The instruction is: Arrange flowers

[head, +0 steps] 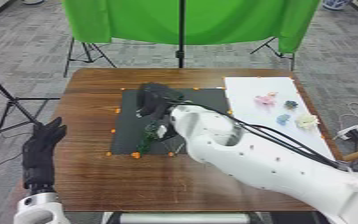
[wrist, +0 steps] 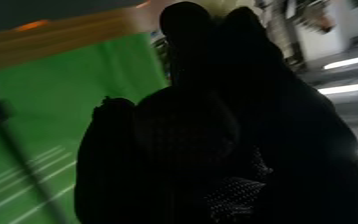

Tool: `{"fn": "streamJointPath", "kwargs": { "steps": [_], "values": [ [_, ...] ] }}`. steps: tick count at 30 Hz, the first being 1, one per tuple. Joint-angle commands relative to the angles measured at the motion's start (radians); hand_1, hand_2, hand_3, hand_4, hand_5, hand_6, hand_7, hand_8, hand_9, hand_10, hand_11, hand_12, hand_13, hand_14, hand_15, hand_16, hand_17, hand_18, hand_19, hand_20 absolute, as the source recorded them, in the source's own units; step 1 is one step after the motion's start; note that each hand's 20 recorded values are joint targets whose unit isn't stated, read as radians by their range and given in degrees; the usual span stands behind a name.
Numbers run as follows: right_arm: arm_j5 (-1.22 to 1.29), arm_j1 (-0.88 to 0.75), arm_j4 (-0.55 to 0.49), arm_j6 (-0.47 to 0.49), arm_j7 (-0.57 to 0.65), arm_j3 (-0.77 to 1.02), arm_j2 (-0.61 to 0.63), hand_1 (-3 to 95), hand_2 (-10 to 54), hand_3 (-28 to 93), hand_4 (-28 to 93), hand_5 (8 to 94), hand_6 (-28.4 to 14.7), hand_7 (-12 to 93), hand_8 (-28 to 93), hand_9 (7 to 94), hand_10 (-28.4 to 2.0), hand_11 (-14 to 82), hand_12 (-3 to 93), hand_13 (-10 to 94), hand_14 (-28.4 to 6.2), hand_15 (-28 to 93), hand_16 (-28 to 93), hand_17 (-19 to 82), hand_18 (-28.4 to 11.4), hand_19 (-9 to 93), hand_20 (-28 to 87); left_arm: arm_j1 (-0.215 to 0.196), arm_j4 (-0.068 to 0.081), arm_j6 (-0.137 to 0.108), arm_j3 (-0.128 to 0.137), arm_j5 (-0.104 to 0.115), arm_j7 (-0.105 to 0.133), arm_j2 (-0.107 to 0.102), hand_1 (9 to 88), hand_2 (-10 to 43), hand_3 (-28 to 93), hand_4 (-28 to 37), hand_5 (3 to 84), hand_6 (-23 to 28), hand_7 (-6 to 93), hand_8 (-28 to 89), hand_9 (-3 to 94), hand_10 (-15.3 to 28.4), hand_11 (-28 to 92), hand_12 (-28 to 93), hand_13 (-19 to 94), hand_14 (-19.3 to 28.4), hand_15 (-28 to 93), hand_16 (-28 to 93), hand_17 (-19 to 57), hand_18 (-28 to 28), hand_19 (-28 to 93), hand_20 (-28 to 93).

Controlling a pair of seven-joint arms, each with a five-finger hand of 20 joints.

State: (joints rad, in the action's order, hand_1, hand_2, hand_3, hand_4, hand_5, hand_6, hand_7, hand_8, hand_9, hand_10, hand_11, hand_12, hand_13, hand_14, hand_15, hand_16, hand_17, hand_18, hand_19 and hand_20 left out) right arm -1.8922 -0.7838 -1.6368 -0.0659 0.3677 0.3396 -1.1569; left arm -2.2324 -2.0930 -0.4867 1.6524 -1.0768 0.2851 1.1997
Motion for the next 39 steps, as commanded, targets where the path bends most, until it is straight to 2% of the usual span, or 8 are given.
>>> {"fn": "streamJointPath", "kwargs": {
  "steps": [1,5,10,19,26,30,35,39],
  "values": [
    [-0.025,-0.014,0.066,0.052,0.028,-0.046,-0.1,62.6,-9.5,53,-16,80.2,-0.1,18,10,90.5,-8.9,6.9,38.3,93,-1.7,57,35,69,-8.4,93,55,0.028,0.007,0.017,-0.02,0.002,-0.027,-0.017,17.8,10.0,53,-28.3,47.5,4.5,10.7,-6,43.9,14.2,17,11,29,16.7,21,1,0.3,13.1,10,20],
    [-0.039,-0.018,0.097,0.083,0.042,-0.045,-0.107,62.0,-9.5,52,-16,77.9,0.3,17,9,89.2,-9.5,6.8,37.5,92,-1.8,57,35,69,-8.4,93,55,0.036,0.01,0.038,-0.024,-0.002,-0.047,-0.023,17.8,9.6,54,-28.3,47.5,4.5,10.8,-6,44.0,14.3,17,12,29,16.9,22,1,0.2,13.1,10,20],
    [-0.054,-0.015,0.108,0.106,0.058,-0.052,-0.105,60.4,-9.5,52,-16,73.8,0.4,15,7,86.4,-11.0,8.7,34.9,92,-1.9,57,36,68,-8.3,93,54,0.043,0.013,0.064,-0.023,-0.007,-0.055,-0.03,17.9,9.2,55,-28.3,47.4,4.5,10.9,-6,44.0,14.4,18,12,29,17.1,23,1,0.1,13.2,11,20],
    [-0.087,-0.011,0.106,0.112,0.064,-0.056,-0.099,56.9,-9.5,57,-17,69.8,2.7,14,2,83.4,-11.8,9.9,31.4,92,-1.9,56,36,68,-8.4,93,53,0.052,0.016,0.082,-0.031,-0.012,-0.06,-0.03,18.3,8.9,56,-28.3,47.0,4.7,11.1,-6,44.2,14.4,18,12,30,17.3,24,1,0.0,13.2,11,20],
    [-0.1,-0.012,0.064,0.144,0.078,-0.026,-0.073,52.4,-9.5,63,-19,61.8,3.6,15,-11,78.3,-13.6,13.4,24.6,91,-2.1,55,36,67,-8.2,93,51,0.056,0.019,0.09,-0.032,-0.015,-0.068,-0.027,18.6,8.6,57,-28.3,46.8,4.7,11.3,-6,44.1,14.4,18,12,30,17.2,24,1,-0.1,13.3,11,20],
    [-0.12,-0.036,-0.029,0.094,0.097,0.046,-0.003,50.4,-9.5,64,-20,59.7,3.5,14,-11,76.5,-14.3,15.5,20.3,91,-2.2,55,36,66,-8.5,93,50,0.058,0.021,0.102,-0.031,-0.018,-0.072,-0.025,18.6,8.5,57,-28.3,46.8,4.7,11.3,-6,44.2,14.4,18,12,30,17.3,24,1,-0.2,13.4,12,20],
    [-0.162,-0.18,-0.233,-0.013,0.151,0.272,0.191,49.2,-9.5,63,-19,59.7,3.0,14,-11,75.8,-14.4,15.7,19.1,90,-2.6,54,35,65,-9.3,93,50,0.054,0.021,0.105,-0.025,-0.019,-0.07,-0.02,18.8,8.6,57,-28.3,46.8,4.7,11.3,-6,44.2,14.4,18,12,30,17.4,24,1,-0.2,13.4,11,20],
    [-0.19,-0.354,-0.338,0.075,0.216,0.525,0.329,46.1,-9.5,63,-17,58.7,1.2,12,-10,74.0,-15.0,14.8,18.8,88,-4.6,55,35,62,-10.7,93,50,0.026,0.01,0.095,-0.008,-0.019,-0.073,-0.009,18.7,8.5,57,-28.3,46.8,4.7,11.3,-6,44.2,14.3,18,12,30,17.4,24,1,-0.2,13.4,12,20]
  ]
}}
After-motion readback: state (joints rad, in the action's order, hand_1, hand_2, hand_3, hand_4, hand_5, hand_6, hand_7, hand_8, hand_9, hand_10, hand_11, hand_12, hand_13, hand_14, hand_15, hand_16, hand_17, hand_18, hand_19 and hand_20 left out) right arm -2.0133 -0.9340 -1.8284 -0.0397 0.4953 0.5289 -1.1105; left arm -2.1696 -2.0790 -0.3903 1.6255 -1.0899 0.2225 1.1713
